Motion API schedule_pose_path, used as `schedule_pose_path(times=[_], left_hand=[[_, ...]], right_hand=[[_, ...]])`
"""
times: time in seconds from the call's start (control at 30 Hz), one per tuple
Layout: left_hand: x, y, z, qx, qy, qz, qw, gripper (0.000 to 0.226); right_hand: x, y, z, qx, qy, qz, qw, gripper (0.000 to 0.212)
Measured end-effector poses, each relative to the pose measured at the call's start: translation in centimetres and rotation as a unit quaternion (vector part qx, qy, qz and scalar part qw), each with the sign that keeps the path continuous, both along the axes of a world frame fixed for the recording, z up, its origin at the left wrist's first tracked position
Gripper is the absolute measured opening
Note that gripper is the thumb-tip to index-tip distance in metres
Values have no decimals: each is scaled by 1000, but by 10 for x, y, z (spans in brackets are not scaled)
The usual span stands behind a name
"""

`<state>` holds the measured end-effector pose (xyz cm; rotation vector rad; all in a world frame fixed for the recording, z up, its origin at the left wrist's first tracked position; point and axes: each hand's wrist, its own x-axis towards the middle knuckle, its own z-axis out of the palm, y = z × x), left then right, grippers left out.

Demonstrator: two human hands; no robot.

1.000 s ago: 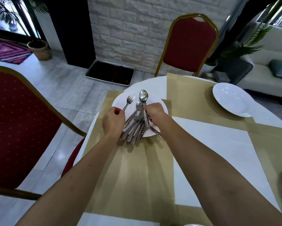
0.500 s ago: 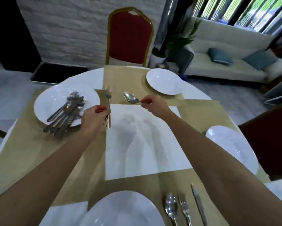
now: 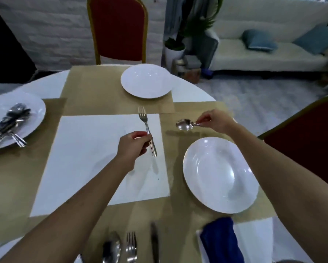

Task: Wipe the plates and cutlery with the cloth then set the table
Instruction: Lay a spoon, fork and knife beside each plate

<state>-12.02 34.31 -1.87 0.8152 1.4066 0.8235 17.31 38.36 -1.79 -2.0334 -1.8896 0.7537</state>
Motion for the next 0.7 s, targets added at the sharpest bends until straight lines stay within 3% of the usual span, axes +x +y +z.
schedule_pose_path(times=[0.33,0.63,0.7], left_hand=[[58,32,-17,-3,29,2,1000,13],[84,48,-30,-11,14,13,1000,14],[91,50,-26,-9,-13,15,1000,15]], right_hand=[[51,18,-38,-76,41,39,996,15],[61,19,-53,-65,51,19,996,11],[56,21,-51,-21,62,-21,998,12]])
